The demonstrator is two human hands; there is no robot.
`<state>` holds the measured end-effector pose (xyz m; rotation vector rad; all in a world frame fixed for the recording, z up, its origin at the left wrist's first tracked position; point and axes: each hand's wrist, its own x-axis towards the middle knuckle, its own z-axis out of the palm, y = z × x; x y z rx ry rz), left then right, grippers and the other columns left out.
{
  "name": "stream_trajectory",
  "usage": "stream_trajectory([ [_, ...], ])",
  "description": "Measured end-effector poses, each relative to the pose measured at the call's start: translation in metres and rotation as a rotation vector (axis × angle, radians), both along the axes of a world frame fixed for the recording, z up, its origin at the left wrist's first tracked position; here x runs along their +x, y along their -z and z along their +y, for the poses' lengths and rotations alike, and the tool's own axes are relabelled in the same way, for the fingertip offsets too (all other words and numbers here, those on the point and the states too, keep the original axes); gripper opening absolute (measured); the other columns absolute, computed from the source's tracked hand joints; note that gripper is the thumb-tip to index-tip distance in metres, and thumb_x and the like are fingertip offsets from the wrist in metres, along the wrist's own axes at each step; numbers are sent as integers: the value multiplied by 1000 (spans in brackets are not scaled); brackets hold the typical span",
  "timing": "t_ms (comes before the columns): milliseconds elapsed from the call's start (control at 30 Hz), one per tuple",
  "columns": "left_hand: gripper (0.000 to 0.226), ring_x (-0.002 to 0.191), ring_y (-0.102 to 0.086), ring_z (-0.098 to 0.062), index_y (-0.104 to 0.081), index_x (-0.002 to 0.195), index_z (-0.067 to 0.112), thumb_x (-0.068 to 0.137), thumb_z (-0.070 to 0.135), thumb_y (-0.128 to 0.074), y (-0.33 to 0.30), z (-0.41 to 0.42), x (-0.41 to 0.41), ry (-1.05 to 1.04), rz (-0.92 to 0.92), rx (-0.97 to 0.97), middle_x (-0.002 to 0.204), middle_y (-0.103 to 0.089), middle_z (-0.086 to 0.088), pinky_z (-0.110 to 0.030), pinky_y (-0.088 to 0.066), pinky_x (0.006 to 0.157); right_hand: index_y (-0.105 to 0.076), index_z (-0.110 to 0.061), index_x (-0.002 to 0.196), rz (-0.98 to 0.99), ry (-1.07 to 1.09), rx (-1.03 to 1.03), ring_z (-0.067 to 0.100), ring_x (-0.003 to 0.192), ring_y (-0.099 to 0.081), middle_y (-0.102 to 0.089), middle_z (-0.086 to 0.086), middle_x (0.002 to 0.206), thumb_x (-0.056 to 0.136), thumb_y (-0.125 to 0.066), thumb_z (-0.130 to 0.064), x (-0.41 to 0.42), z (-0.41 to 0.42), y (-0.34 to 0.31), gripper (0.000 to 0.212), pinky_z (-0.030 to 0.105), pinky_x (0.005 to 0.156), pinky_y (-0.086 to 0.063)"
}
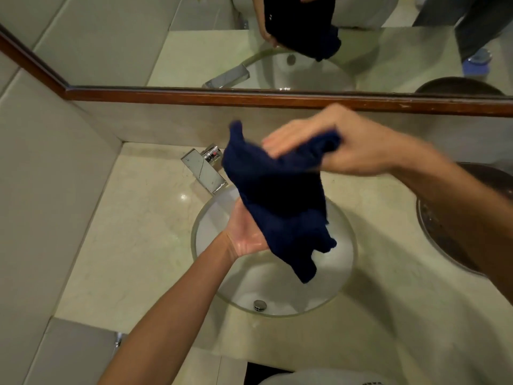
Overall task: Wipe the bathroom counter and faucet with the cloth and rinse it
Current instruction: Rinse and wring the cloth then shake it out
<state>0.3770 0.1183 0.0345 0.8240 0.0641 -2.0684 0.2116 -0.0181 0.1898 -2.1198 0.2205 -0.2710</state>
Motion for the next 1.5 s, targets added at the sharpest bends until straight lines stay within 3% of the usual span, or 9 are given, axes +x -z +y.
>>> stream_trajectory([
  [167, 80, 130, -57, -36, -48, 150, 8, 91, 61, -56, -1, 1, 25, -148, -120, -102, 143, -58, -20, -50, -40, 114, -47, -44, 148, 507, -314, -304, 1, 155, 11, -19, -28, 165, 87, -79, -22, -58, 58, 71, 72, 38, 128, 7],
  [367, 60, 116, -55, -39, -58, 125, 0, 69, 18, -68, -19, -5, 36, -75, -237, -276, 123, -59, -20, -48, -42, 100, -54, -28, 143, -36, 608, 454, 10, 137, -52, -58, -12, 144, 79, -82, -42, -75, 63, 112, 71, 49, 118, -39],
  [567, 75, 128, -54, -38, -57, 136, 4, 73, 39, -77, -33, 2, 14, -4, -243, -243, 138, -56, -21, -50, -39, 111, -62, -12, 130, 1, 599, 1364, 22, 105, -74, -75, 8, 118, 56, -93, -53, -32, 65, 138, 90, 28, 76, -60],
  [767, 46, 108, -73, -26, -65, 123, 8, 78, 12, -75, -27, 20, 11, 70, -595, -107, 118, -75, -11, -38, -60, 89, -71, -1, 100, 116, 774, 793, 22, 94, -75, -79, 8, 97, 90, -78, -24, -24, 57, 155, 26, 42, 83, -58],
  [867, 27, 114, -70, -27, -69, 120, 15, 93, 20, -67, -19, 16, 1, -44, -850, -60, 118, -76, -9, -45, -54, 102, -68, -8, 84, 98, 825, 530, 11, 74, -68, -73, 4, 79, 92, -76, -27, -15, 61, 160, 23, 37, 70, -53],
  [967, 15, 100, -73, -10, -70, 109, 28, 104, 26, -55, -21, 14, -8, -134, -1103, -100, 104, -78, 7, -22, -55, 82, -62, -9, 75, -1, 956, 325, 14, 62, -55, -64, 13, 71, 90, -76, -26, -3, 63, 159, 26, 35, 60, -46],
  [1133, 44, 84, -59, -31, -65, 100, 12, 93, 56, -62, -29, 5, -35, -317, -924, -141, 92, -64, -15, -40, -45, 76, -71, -4, 112, -172, 1002, -104, 19, 88, -67, -73, 6, 100, 93, -65, -7, 23, 93, 174, 20, 41, 76, -54],
  [1267, 20, 86, -74, -19, -69, 93, 9, 96, 29, -68, -32, 9, -46, -368, -858, -141, 83, -75, -5, -32, -57, 80, -40, -3, 154, -122, 661, -55, 20, 150, -35, -43, 8, 159, 90, -55, 1, 26, 119, 187, 65, 44, 121, -33],
  [1500, 53, 111, -63, -37, -63, 117, -5, 71, 22, -64, -3, 42, -6, -422, -734, -108, 116, -69, -20, -47, -51, 93, -64, -29, 134, -83, 859, 421, 5, 127, -57, -64, -15, 134, 91, -69, -40, 5, 98, 183, 45, 41, 108, -48],
])
